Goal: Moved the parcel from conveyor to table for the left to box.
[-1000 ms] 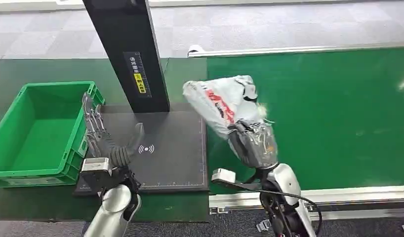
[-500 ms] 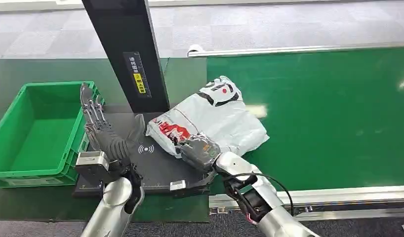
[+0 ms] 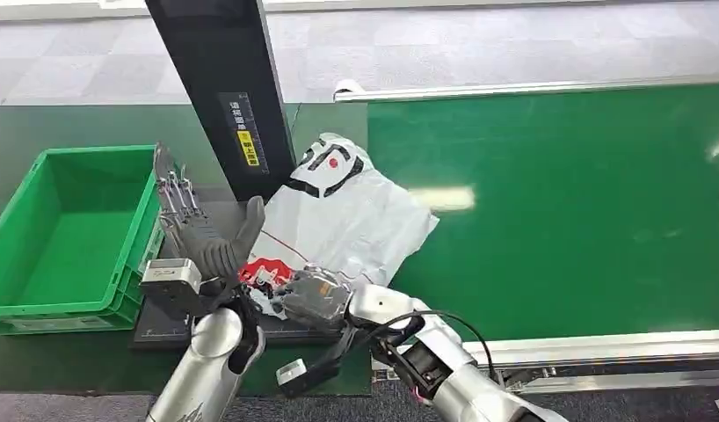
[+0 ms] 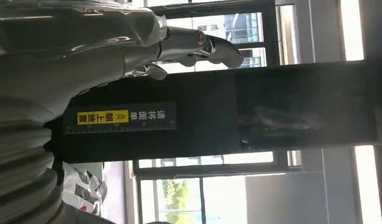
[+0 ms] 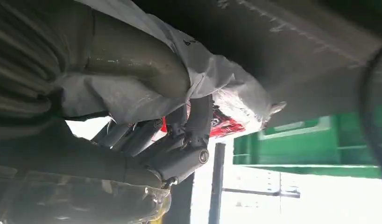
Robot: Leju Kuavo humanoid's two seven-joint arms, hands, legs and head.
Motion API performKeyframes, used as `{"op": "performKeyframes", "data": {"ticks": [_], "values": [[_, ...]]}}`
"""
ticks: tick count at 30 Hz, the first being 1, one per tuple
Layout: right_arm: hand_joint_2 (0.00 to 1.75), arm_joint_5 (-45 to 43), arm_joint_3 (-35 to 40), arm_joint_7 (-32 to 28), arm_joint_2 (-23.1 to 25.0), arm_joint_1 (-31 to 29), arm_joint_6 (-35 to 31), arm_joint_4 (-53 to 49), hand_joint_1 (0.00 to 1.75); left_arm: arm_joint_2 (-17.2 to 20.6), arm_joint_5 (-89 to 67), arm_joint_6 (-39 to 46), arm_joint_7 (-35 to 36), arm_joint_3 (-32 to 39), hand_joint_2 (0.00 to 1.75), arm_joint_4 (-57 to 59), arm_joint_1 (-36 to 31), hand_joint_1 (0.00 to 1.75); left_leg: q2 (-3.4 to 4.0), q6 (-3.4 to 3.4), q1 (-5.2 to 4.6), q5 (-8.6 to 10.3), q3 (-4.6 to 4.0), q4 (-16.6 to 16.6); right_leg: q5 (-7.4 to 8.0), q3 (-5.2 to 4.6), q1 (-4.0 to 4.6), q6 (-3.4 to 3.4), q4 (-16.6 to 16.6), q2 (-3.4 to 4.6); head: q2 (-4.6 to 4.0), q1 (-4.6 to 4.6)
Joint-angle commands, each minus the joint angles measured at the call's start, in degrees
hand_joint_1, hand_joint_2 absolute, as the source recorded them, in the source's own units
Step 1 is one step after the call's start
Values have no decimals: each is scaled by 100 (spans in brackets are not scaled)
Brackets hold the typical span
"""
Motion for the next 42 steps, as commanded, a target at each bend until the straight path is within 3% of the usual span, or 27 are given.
{"op": "performKeyframes", "data": {"ticks": [1, 19, 27, 30, 31, 42], "values": [[175, -423, 1297, -147, -12, -111, 285, -172, 175, 6, 106, 26, 2, -12, 175, 631, -437, 0, 4, -2, 0, 0, 6, -5, 1, 7, 1, -1, -6, -4, 0, 0], [175, -471, 1427, -119, -28, -137, 143, -138, 175, -1, 157, -58, 2, -7, 175, 703, -458, 0, -3, -1, -1, 0, 2, -1, 0, 3, 0, -1, -2, -6, 0, 0], [175, -568, 1591, -106, 187, -311, -141, 476, 175, -23, 177, -94, 2, -37, 175, 722, -462, 0, 0, -3, -4, 2, 5, -4, 1, 5, -3, -2, -2, -6, 0, 0], [175, -574, 1606, 261, 274, -384, -386, 649, 175, -32, 209, -79, 2, -37, 175, 844, -558, 0, -1, -3, -1, 2, 2, -2, 0, 3, -1, -3, -1, -6, 0, 2], [175, -671, 1525, 313, 272, -396, -357, 681, 0, -25, 212, -90, 2, -40, 175, 844, -551, 0, -3, -4, -2, 3, 4, -5, 1, 5, -1, -3, -3, -10, 0, 0], [175, -1218, 288, 207, -562, 265, -1437, -847, 0, 48, 191, -125, 2, 78, 175, 641, -308, 0, -12, 0, -3, 3, 7, -8, 0, 14, -3, 0, -10, -18, 0, 2]]}}
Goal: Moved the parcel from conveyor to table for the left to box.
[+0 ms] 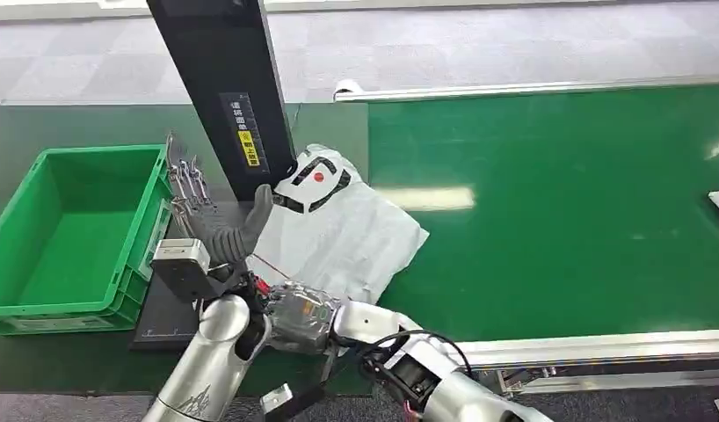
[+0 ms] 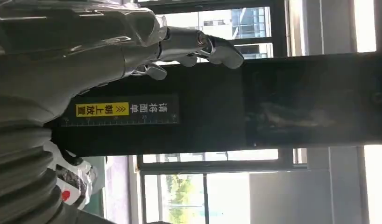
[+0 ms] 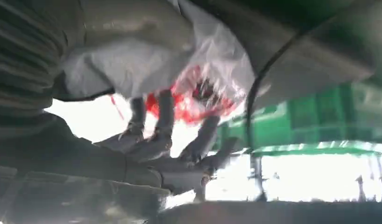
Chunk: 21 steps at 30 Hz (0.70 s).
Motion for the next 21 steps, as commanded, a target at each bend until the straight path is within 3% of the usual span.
{"op": "performKeyframes", "data": {"ticks": [1, 7, 11, 21], "values": [[175, -56, -810, 49, -563, 329, -599, -1003, 0, 126, -6, 2, 2, 69, 175, 199, 45, 0, -9, -1, 0, 2, 6, -7, -1, 10, 1, -1, -8, -14, 0, 0], [175, -56, -810, 49, -563, 329, -599, -1003, 0, 126, -6, 2, 2, 69, 175, 199, 45, 0, -2, -2, -1, 2, 8, -7, 1, 8, 0, -2, -7, -8, 0, -2], [175, -303, -1121, -273, -627, 513, -1013, -1343, 0, 122, -13, -10, 2, 78, 175, 178, 90, 0, -7, -2, 0, 3, 7, -8, 1, 8, 0, -1, -9, -13, 0, -2], [175, -212, -1201, -124, -602, 534, -917, -1272, 0, 164, -25, 30, 2, 83, 175, 56, 190, 0, 1, -2, 0, 0, 4, -4, 0, 4, 0, -2, -4, -3, 0, -2]]}}
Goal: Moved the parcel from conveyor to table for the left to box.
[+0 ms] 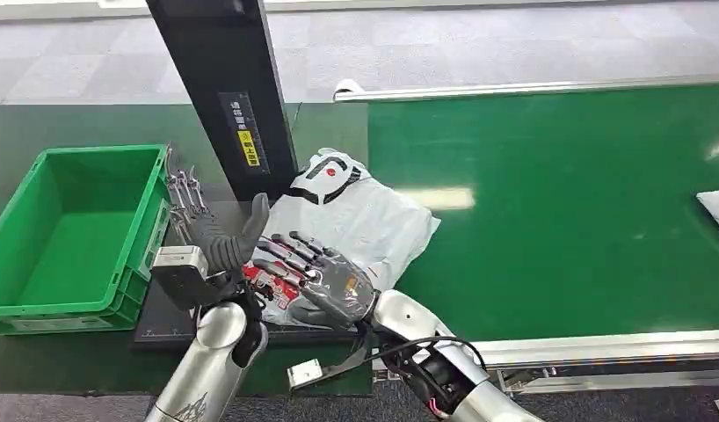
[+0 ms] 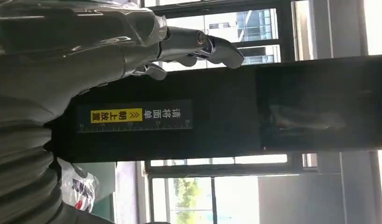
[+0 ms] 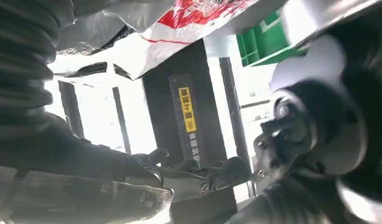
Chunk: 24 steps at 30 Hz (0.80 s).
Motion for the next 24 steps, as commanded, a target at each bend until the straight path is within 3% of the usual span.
{"op": "performKeyframes", "data": {"ticks": [1, 7, 11, 24], "values": [[175, -36, -160, 21, -85, 5, 49, 43, 0, 133, 0, 40, 2, 9, 175, 52, 31, 0, 3, -3, 0, 2, 10, -10, 2, 9, 1, -3, -9, -4, 0, 0], [175, -1063, -443, -501, -89, 199, 439, -151, 0, 139, 0, 39, 2, 16, 175, -6, 65, 0, -1, -1, -1, 1, 6, -5, 0, 6, 0, -1, -4, -5, 0, 0], [175, -1845, -490, -501, -238, 377, 504, -557, 0, 147, -20, 71, 2, 11, 175, -40, 90, 0, -3, -1, 0, 0, 6, -6, -1, 8, 1, -1, -7, -8, 0, 0], [175, -2204, -463, -501, -550, 528, 233, -1097, 0, 136, 14, 25, 2, 36, 175, -7, 72, 0, -2, -2, -2, 2, 9, -8, 1, 9, -1, -2, -9, -9, 0, 0]]}}
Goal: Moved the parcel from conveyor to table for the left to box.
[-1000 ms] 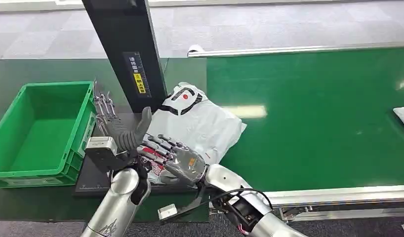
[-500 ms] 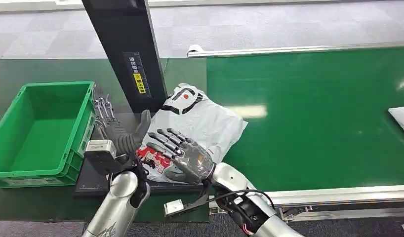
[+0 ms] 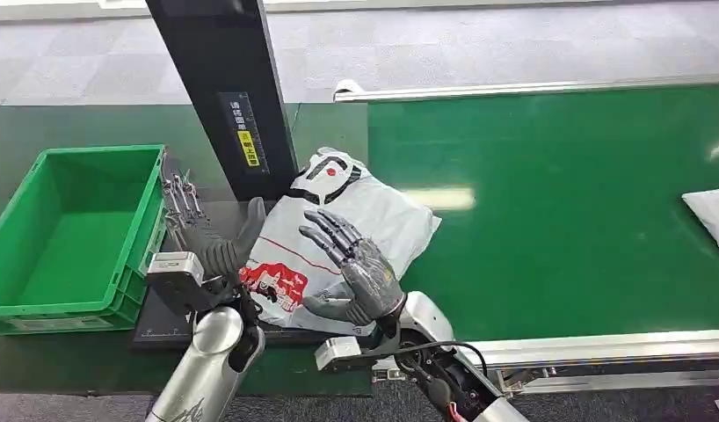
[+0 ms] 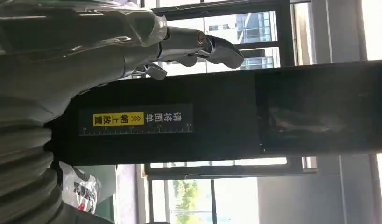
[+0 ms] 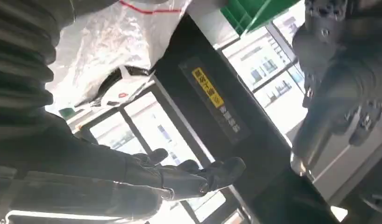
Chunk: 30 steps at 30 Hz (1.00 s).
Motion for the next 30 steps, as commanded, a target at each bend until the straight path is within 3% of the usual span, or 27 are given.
{"op": "performKeyframes", "data": {"ticks": [1, 6, 9, 12, 14, 16, 21, 23, 26, 30], "values": [[175, -34, 7, -22, -279, 4, -51, -254, 0, 90, 20, -12, 4, 21, 175, 144, -50, 0, 0, -1, -1, 1, 6, -6, 0, 7, -1, -1, -6, -6, 0, 0], [175, -504, 52, -22, -424, 71, -210, -623, 0, 68, 29, -30, 4, 4, 175, 241, -104, 0, -3, -1, -1, 1, 4, -4, -1, 6, -1, 0, -4, -7, 0, 0], [175, -616, 119, -22, -551, 58, -660, -848, 0, 79, 37, -19, 4, -18, 175, 290, -127, 0, -8, -1, -2, 2, 3, -5, -1, 6, -1, -1, -5, -14, 0, 0], [175, -133, -329, -22, -483, 178, -802, -1004, 0, 170, -3, -175, 21, -139, 175, 576, -201, 0, -5, -2, -1, 3, 4, -6, 1, 7, 0, -1, -6, -12, 0, 0], [175, -337, -598, -22, -585, 204, -802, -1083, 0, 337, -289, -656, 507, -419, 175, 812, -271, 0, -13, -2, -2, 4, 6, -7, -1, 10, -1, -2, -6, -19, 0, 0], [175, -855, -919, -22, -679, 217, -522, -1283, 0, 395, -354, -1194, 715, -553, 175, 882, -264, 0, -15, -1, -3, 4, 5, -5, -2, 7, -2, -1, -4, -19, 0, 0], [175, -956, -1021, -22, -807, 172, -374, -1347, 0, 369, -362, -1210, 710, -541, 175, 892, -230, 0, -13, 0, -3, 4, 4, -5, 1, 10, -2, 1, -9, -20, 0, 0], [175, -1339, -1663, -22, -683, 302, -46, -1188, 0, 393, -360, -1667, 839, -485, 175, 836, -123, 0, 2, -1, -3, 1, 10, -9, 2, 11, -2, 0, -10, -7, 0, 0], [175, -1689, -2262, -22, -945, 402, 618, -1263, 0, 450, -180, -2014, 824, -376, 175, 884, -3, 0, -15, -2, -3, 3, 8, -6, -1, 10, -3, 1, -6, -18, 0, 0], [175, -1703, -2891, -22, -947, 776, 781, -1774, 0, 590, -194, -2520, 991, -390, 175, 924, 71, 0, -14, 1, -3, 2, 6, -7, 2, 12, -3, 3, -10, -17, 0, 0]]}}
